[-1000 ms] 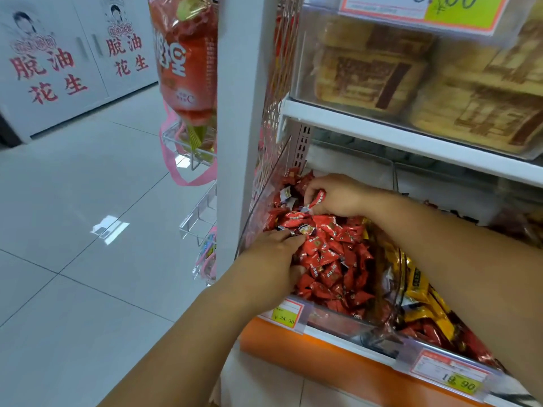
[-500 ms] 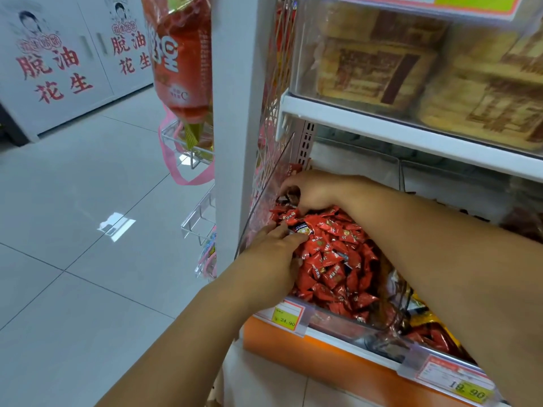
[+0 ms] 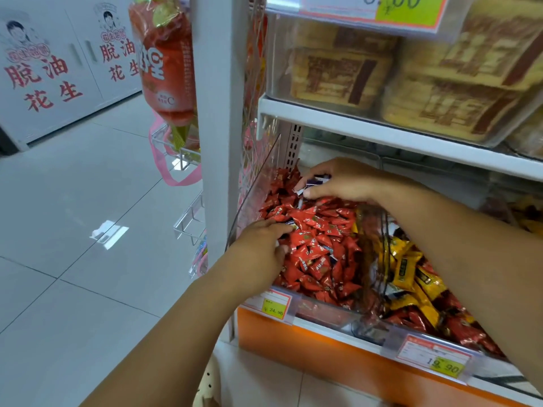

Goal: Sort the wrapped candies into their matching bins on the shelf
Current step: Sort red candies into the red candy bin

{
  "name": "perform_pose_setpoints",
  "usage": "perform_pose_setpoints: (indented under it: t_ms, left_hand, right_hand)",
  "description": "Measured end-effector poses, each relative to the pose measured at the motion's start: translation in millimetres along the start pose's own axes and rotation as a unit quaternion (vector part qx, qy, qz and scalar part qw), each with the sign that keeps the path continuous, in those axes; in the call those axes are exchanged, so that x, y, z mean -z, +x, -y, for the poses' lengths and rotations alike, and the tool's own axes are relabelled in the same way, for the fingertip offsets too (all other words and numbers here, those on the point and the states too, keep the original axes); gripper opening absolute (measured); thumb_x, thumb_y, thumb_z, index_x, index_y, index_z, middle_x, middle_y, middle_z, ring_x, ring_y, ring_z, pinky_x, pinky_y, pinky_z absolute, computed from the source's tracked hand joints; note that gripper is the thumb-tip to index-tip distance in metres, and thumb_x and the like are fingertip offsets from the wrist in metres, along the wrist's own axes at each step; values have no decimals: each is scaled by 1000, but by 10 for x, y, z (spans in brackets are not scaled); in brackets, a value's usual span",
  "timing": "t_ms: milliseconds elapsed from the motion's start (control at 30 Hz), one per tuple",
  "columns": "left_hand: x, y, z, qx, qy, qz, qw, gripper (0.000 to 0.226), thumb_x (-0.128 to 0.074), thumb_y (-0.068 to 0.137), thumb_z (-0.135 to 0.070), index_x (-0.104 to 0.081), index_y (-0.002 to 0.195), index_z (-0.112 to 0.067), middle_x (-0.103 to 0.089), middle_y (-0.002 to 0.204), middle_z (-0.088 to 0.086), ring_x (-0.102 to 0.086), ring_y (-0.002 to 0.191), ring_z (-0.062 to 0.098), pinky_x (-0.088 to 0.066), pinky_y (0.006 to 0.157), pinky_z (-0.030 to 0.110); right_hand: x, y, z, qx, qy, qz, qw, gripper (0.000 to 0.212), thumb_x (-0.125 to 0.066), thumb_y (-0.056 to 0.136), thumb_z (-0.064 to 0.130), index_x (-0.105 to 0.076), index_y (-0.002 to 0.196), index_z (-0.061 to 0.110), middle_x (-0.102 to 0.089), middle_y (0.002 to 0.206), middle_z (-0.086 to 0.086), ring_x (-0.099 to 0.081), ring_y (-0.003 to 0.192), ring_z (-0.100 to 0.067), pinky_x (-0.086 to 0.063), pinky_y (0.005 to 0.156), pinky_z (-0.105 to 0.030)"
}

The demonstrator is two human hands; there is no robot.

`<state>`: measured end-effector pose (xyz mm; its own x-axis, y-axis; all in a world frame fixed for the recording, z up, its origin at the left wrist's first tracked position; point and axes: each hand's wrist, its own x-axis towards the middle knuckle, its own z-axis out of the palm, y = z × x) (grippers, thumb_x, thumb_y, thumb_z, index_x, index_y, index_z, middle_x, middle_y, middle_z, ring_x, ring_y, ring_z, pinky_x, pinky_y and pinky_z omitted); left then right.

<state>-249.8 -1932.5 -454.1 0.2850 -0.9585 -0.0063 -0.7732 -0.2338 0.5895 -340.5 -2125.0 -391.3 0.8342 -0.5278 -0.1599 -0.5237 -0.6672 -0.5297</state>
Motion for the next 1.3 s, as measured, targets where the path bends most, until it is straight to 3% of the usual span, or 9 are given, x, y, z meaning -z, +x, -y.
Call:
perform_pose_setpoints:
  t_ms: [200, 333, 500, 667, 867, 1000, 1100, 1167, 1300]
  left_hand:
    - [4, -34, -152, 12, -62, -99, 993, 47, -54, 96, -31, -43, 142, -29, -51, 140, -4, -48, 125, 12, -30, 93, 13]
    - [-27, -35, -329, 16, -313, -55, 948, 66, -66, 88, -36, -34, 145, -36, -48, 140, -12, -50, 123, 4, -39, 105, 28]
    - [-52, -28, -462, 12, -484, -15, 875, 29, -63, 91, -12, -63, 113, -31, -69, 109, -2, -68, 97, 13, -57, 83, 32]
    - [-48, -6, -403, 64, -527, -14, 847, 27, -65, 89, -10, -64, 114, -22, -68, 109, 2, -70, 94, 17, -57, 76, 30]
    - [13, 6, -317, 129, -534, -30, 835, 21, -59, 93, -9, -62, 114, -8, -70, 105, 8, -71, 90, 16, -59, 73, 28]
    - [30, 14, -317, 125, -502, -34, 855, 14, -57, 95, -11, -66, 104, -7, -69, 105, 12, -70, 93, 16, -59, 74, 27]
    - [18, 33, -313, 127, -484, -19, 865, 22, -50, 99, -13, -60, 117, -4, -67, 114, 14, -71, 92, 16, -57, 85, 31]
    - [11, 56, -322, 142, -518, -3, 843, 35, -46, 100, -9, -47, 134, -2, -63, 120, 16, -71, 93, 17, -55, 90, 34]
    - [9, 74, -361, 147, -591, 11, 793, 46, -44, 99, -4, -32, 144, 1, -59, 126, 22, -67, 104, 23, -54, 91, 34]
  right_hand:
    - [102, -481, 37, -17, 167, 44, 985, 16, -67, 88, 19, -71, 102, 26, -71, 95, 6, -71, 72, -13, -49, 59, -16]
    - [52, -719, 164, -33, 259, 126, 957, 18, -61, 90, 9, -68, 105, 14, -68, 85, -6, -62, 64, -13, -48, 52, -19]
    - [-22, -836, 204, -51, 317, 151, 935, 27, -60, 91, 13, -64, 118, 9, -63, 81, -6, -60, 68, -13, -48, 56, -20]
    - [-57, -869, 241, -88, 374, 184, 905, 30, -54, 96, 16, -59, 125, 13, -59, 92, -4, -57, 75, -12, -49, 61, -23]
    - [-160, -820, 255, -79, 298, 121, 944, 46, -52, 92, -5, -52, 129, 23, -57, 99, -7, -52, 76, -14, -44, 61, -22]
    - [-208, -794, 273, -12, 149, 71, 986, 52, -62, 92, 15, -48, 134, 42, -49, 129, 14, -46, 113, -3, -35, 78, -6]
    - [-282, -767, 279, 29, 114, 35, 992, 49, -64, 91, 18, -53, 131, 43, -52, 135, 15, -48, 118, 0, -38, 89, -8]
    - [-334, -749, 264, 53, 102, 4, 993, 47, -65, 90, 17, -55, 130, 38, -56, 132, 15, -48, 118, 4, -36, 99, -12]
    - [-402, -769, 253, 81, 107, -70, 988, 38, -65, 90, 15, -63, 123, 32, -63, 119, 16, -57, 108, 3, -44, 86, -6]
